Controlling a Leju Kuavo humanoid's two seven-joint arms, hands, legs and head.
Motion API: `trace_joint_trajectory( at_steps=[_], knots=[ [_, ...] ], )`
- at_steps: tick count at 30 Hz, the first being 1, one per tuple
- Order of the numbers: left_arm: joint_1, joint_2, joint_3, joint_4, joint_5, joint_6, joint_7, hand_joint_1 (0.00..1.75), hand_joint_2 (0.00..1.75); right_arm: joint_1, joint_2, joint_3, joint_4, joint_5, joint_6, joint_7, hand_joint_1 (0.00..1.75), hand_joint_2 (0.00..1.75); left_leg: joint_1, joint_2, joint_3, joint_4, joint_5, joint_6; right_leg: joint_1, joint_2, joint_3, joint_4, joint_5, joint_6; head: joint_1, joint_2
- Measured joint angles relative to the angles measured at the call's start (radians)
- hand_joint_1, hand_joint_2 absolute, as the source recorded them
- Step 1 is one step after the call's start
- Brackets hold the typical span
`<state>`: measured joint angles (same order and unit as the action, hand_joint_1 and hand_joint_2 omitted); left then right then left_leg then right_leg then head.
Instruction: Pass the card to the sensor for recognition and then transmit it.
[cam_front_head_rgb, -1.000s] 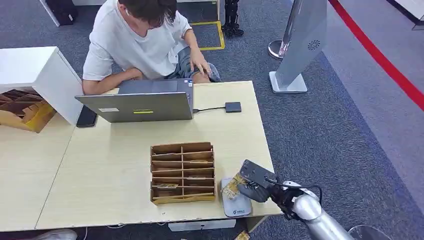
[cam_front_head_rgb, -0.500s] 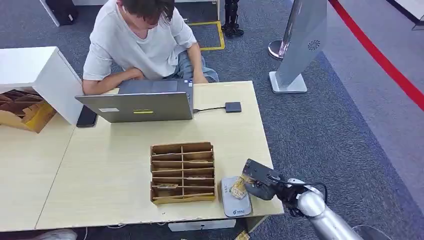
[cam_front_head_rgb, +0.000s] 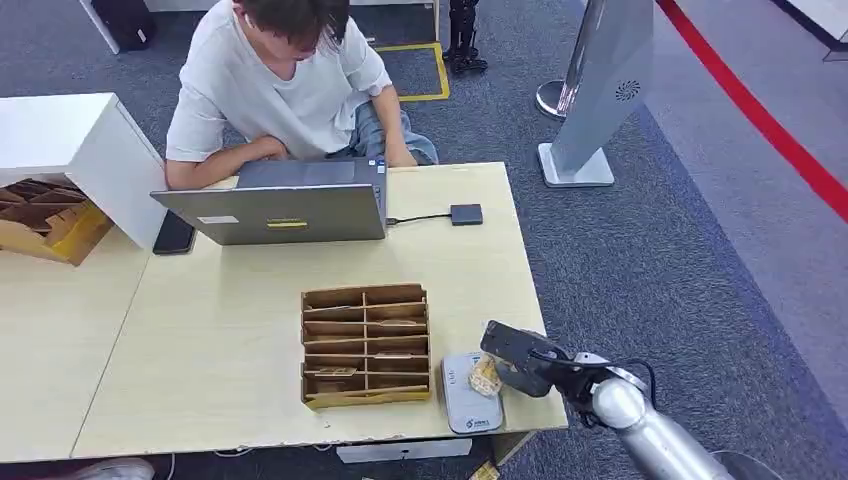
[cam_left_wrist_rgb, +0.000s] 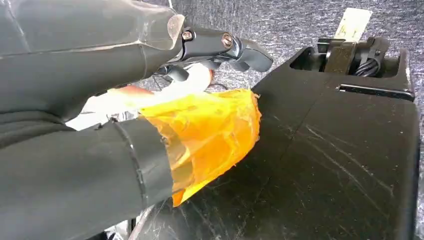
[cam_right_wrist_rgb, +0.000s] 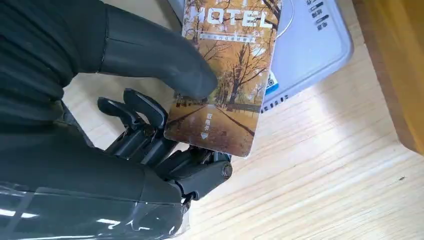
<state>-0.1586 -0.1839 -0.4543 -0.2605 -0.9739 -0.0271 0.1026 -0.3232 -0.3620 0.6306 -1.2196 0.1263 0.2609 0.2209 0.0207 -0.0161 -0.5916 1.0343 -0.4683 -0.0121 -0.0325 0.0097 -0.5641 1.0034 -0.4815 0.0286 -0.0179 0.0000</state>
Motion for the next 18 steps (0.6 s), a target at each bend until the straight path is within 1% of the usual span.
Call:
trace_joint_trajectory(
  at_steps=[18],
  knots=[
    [0.000,0.000,-0.002,0.000,0.001,-0.007,0.000,0.00,0.00,-0.009,0.000,0.014,0.004,0.011,0.000,0.002,1.75,1.75,0.000,0.000,0.000,0.000,0.000,0.000,0.000,0.000,0.000,0.000,0.000,0.000,0.000,0.000]
  ],
)
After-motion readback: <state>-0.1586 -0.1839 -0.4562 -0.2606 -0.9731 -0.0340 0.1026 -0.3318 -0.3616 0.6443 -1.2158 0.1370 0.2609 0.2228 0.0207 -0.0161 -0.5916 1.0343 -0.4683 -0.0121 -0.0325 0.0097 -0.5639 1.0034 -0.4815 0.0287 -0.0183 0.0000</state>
